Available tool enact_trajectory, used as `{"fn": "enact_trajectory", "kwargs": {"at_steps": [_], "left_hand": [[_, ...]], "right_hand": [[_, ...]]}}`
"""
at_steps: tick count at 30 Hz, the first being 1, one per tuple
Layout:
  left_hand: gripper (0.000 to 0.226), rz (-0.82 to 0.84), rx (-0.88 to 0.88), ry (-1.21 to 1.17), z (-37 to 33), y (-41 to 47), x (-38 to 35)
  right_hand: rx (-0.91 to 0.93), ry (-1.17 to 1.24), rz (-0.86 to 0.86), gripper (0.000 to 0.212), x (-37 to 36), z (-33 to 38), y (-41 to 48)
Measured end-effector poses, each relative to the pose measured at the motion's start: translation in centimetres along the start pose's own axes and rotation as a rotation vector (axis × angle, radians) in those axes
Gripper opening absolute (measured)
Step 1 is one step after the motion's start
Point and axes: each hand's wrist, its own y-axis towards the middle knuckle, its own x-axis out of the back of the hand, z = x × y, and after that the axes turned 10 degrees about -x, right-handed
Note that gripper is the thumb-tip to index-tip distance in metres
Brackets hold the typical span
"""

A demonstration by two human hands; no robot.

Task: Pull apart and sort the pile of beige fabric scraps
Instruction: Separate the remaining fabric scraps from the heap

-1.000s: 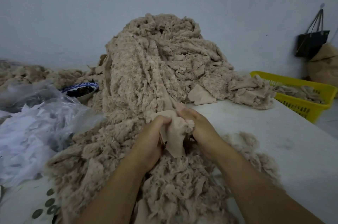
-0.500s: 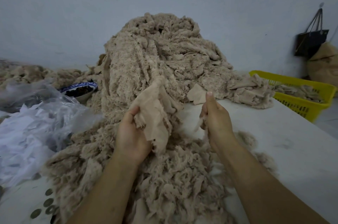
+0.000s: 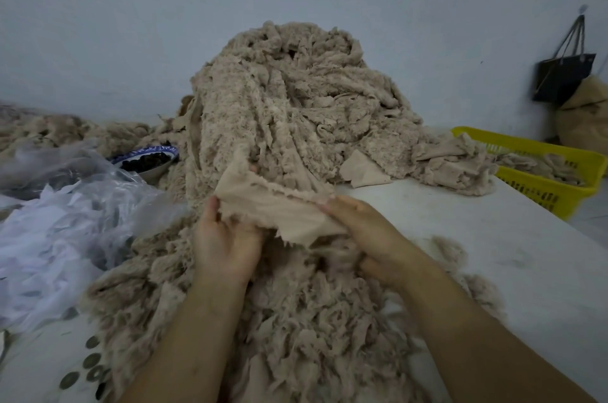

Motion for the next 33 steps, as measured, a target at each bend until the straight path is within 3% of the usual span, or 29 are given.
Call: {"fn": "enact_trajectory", "kwargs": {"at_steps": [4, 7, 9, 11, 13, 16, 19, 21, 27, 31, 33], "left_hand": [[0.034, -0.071, -0.094, 0.113, 0.7, 0.4, -0.3], [0.018, -0.031, -0.203, 0.644, 2.2, -0.4, -0.5], [0.031, 0.163, -0.278, 1.1, 2.9, -1.3, -0.3], [0.045, 0.429, -0.238, 1.305, 3.5, -2.2, -0.1], [0.03, 0.45, -0.189, 1.251, 3.9, -2.7, -0.3], [0.012, 0.325, -0.295, 1.21, 3.9, -2.1, 0.0], [0.009, 0.342, -0.299, 1.158, 3.7, -1.9, 0.3], [0.02, 0.318, -0.252, 1.139, 3.7, -1.8, 0.4], [0.021, 0.202, -0.246, 1.023, 4.2, -1.4, 0.2], [0.018, -0.024, -0.263, 0.919, 3.6, -0.5, 0.0], [0.028, -0.042, -0.288, 0.982, 3.5, -0.5, 0.1]], "right_hand": [[0.063, 0.312, 0.036, 0.027, 0.8, 0.6, 0.2], [0.103, 0.289, -0.009, 0.019, 0.5, 0.4, 0.5], [0.123, 0.19, -0.06, 0.014, 0.3, -0.1, 0.8], [0.14, 0.067, -0.113, 0.014, 0.3, -0.5, 1.1], [0.121, 0.052, -0.146, 0.021, 0.2, -0.6, 1.0], [0.027, 0.118, -0.121, 0.041, 0.2, -0.5, 1.1], [-0.032, 0.084, -0.091, 0.052, 0.2, -0.3, 1.0], [-0.081, 0.1, -0.062, 0.055, 0.1, -0.1, 0.9], [-0.192, 0.319, 0.053, 0.052, -0.2, 0.7, 0.3], [-0.135, 0.457, -0.139, 0.039, 0.4, 1.0, 0.6], [-0.092, 0.256, -0.301, 0.046, 0.6, 0.8, 0.7]]}}
